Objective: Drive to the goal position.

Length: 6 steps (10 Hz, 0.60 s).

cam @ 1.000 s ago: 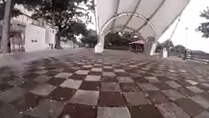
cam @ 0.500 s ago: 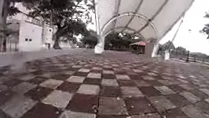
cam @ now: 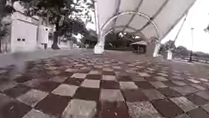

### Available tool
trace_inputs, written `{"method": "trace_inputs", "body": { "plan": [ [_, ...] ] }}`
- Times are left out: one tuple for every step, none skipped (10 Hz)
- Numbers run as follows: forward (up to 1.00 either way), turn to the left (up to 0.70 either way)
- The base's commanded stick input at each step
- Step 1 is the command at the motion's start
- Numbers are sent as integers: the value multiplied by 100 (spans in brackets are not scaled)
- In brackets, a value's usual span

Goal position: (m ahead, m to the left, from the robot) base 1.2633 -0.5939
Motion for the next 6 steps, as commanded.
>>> {"method": "trace_inputs", "body": {
  "plan": [
    [100,0],
    [100,0],
    [100,0],
    [100,0],
    [100,0],
    [100,0]
  ]
}}
